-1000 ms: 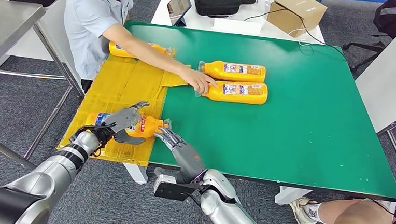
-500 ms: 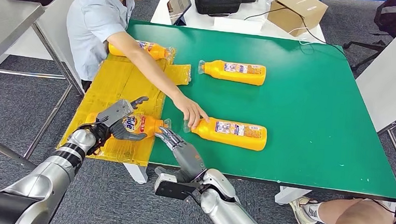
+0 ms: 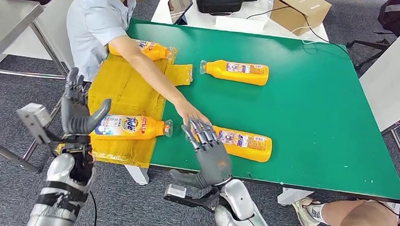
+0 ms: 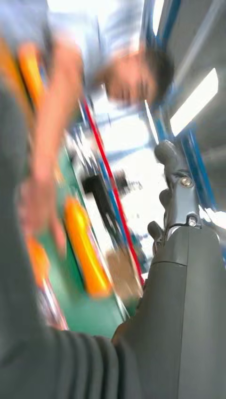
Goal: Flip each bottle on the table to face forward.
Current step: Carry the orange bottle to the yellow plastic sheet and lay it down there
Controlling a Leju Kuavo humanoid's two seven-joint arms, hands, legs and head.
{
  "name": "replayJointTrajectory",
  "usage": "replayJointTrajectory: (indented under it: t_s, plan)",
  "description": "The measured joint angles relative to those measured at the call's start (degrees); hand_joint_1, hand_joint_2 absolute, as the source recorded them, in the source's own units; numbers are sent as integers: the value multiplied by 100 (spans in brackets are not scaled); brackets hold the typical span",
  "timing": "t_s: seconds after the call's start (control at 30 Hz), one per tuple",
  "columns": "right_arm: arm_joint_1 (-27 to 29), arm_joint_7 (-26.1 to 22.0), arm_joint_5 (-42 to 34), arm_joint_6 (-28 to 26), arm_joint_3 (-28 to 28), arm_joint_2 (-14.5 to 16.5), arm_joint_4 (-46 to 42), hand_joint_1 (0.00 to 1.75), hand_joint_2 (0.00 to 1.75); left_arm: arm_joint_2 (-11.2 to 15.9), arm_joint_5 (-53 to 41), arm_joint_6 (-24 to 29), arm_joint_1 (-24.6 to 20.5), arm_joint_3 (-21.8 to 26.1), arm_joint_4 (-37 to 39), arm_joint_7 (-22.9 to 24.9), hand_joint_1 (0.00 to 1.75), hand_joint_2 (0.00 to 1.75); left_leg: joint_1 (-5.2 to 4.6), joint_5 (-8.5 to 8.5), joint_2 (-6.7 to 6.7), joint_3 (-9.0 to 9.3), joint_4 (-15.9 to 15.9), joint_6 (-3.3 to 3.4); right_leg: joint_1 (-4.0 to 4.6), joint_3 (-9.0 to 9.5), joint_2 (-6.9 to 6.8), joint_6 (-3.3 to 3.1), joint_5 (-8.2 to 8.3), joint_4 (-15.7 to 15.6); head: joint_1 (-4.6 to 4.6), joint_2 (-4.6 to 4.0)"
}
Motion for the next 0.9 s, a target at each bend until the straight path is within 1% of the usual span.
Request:
replayJointTrajectory:
  t_s: [0.03, 0.1, 0.17, 0.23, 0.37, 0.47, 0.5, 0.67, 0.77, 0.9]
  plan:
    - [108, 240, 204, 24, -117, -78, -170, 0, 175, -49, -60, 90, 251, 34, -330, -39, 0, 175, 0, -1, -3, -2, 0, 0, 0, -1, -1, 4, -4, -1, -1, 0]
    - [249, 498, 415, 74, -342, -211, -418, 0, 175, -132, -161, 195, 632, 78, -842, -85, 0, 175, 0, -2, -11, -5, 0, 2, 0, 0, -4, 11, -10, -2, 1, 0]
    - [312, 617, 523, 178, -510, -299, -567, 0, 175, -189, -231, 233, 852, 105, -1183, -105, 0, 175, 0, -2, -12, -5, 0, 2, 0, 1, -4, 11, -8, -3, 1, 0]
    - [335, 821, 665, 428, -625, -347, -623, 0, 175, -223, -307, 245, 970, 121, -1392, -111, 0, 175, 0, 0, -9, -3, 0, 3, 1, 3, -4, 11, -5, -2, -1, 0]
    - [308, 1298, 803, 1119, -880, -493, -581, 0, 175, -271, -456, 188, 1131, 131, -1690, -66, 0, 175, 0, 6, -11, -1, 0, 3, 2, 6, -5, 12, -3, 0, -1, 0]
    - [161, 1496, 699, 1549, -1149, -608, -279, 0, 175, -290, -559, 72, 1209, 125, -1864, -11, 0, 175, 0, 7, -11, -1, 0, 5, 1, 7, -5, 13, -2, 1, -1, 0]
    - [97, 1539, 682, 1610, -1231, -637, -139, 0, 175, -293, -577, 41, 1215, 121, -1897, 0, 0, 175, 0, 8, -12, -1, 0, 6, 0, 7, -6, 13, -2, 1, -1, 0]
    - [-352, 1597, 551, 1683, -1549, -735, 729, 0, 175, -307, -612, -19, 1191, 52, -1956, 34, 0, 175, 0, 8, -10, -1, 0, 7, -1, 7, -5, 14, -1, 1, 0, 0]
    - [-648, 1650, 600, 1612, -1636, -750, 1226, 0, 175, -309, -611, -21, 1159, 3, -1955, 44, 0, 175, 0, 8, -7, 1, 1, 7, 0, 7, -4, 14, -1, 0, -1, 0]
    - [-946, 1705, 616, 1616, -1708, -750, 1678, 0, 175, -313, -598, -20, 1141, -26, -1954, 53, 0, 175, 0, 8, -6, 7, 0, 6, 2, 11, -4, 14, -2, 0, -1, 0]
